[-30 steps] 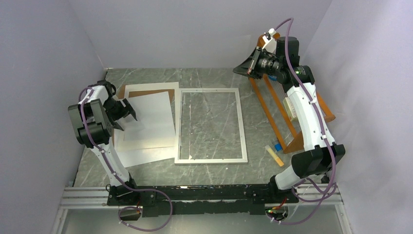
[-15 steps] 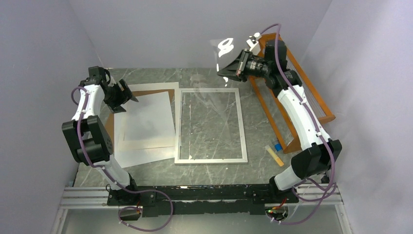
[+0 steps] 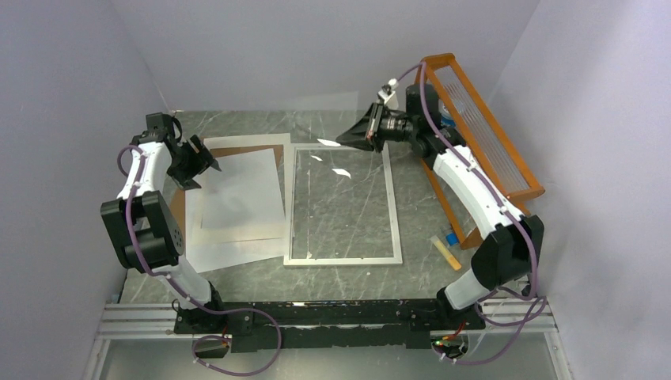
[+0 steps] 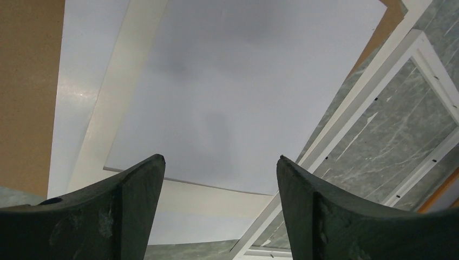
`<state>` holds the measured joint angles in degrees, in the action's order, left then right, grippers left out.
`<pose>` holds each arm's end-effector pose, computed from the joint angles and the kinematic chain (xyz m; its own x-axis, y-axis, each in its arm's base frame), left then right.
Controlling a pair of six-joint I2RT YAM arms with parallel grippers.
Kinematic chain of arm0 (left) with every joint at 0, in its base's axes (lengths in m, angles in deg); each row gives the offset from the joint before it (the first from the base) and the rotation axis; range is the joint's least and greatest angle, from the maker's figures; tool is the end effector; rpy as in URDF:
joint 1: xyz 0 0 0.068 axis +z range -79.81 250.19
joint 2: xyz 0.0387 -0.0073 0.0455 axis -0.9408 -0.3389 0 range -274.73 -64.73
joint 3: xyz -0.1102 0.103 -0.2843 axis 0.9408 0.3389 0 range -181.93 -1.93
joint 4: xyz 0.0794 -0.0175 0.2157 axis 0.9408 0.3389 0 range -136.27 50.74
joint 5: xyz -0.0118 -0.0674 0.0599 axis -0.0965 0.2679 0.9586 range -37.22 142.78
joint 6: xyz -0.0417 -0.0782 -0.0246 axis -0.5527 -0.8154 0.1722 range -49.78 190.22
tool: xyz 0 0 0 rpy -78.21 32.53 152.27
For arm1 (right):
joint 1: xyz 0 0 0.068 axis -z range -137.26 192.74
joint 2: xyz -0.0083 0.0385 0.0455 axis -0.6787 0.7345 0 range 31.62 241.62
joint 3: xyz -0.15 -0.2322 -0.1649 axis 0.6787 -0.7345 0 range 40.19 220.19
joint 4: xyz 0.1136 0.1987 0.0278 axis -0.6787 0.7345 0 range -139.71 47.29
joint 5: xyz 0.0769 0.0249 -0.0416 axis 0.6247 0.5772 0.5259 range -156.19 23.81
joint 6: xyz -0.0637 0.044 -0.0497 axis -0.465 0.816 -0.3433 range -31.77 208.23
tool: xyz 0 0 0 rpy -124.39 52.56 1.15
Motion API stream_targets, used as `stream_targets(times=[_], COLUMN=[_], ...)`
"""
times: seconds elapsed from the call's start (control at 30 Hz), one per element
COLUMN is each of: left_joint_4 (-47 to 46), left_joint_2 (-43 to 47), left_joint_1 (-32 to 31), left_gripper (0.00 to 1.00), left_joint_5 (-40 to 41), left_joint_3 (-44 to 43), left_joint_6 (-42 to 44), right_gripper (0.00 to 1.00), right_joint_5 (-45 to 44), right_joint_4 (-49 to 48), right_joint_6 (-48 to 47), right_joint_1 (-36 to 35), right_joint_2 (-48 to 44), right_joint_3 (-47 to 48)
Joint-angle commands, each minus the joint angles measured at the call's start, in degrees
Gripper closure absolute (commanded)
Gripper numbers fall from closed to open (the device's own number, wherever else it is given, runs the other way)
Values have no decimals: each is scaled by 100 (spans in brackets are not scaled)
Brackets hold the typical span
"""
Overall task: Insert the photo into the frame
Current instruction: Place the photo frame item in the photo frame.
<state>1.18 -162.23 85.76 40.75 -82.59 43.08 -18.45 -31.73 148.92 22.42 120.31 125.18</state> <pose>0.3401 0.0769 0.2819 -0.6923 -0.6561 -0.3005 -0.5519 0.7497 -0.3652 0.3054 0.1784 0.4263 -0.9356 0.2787 -0.2166 -0.1281 0.3036 0.9441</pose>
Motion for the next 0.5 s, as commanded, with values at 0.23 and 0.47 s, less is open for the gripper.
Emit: stream_targets(times=[0.23,0.47], left_joint_4=[-1133,-2167], left_joint_2=[488,209], left_joint_1=[3,-624], left_gripper=[19,18], left_joint_5=[-1792,-2944], left_joint_3=[1040,1619], left_joint_6=[-85,-334], right_gripper=[100,96], right_joint_5=[-208,-204], right_joint_4=[-78,316], right_joint_6=[-1469,-2493], right_joint_1=[679,801], right_joint_2=[872,1481], right_joint_3=[-972,-899])
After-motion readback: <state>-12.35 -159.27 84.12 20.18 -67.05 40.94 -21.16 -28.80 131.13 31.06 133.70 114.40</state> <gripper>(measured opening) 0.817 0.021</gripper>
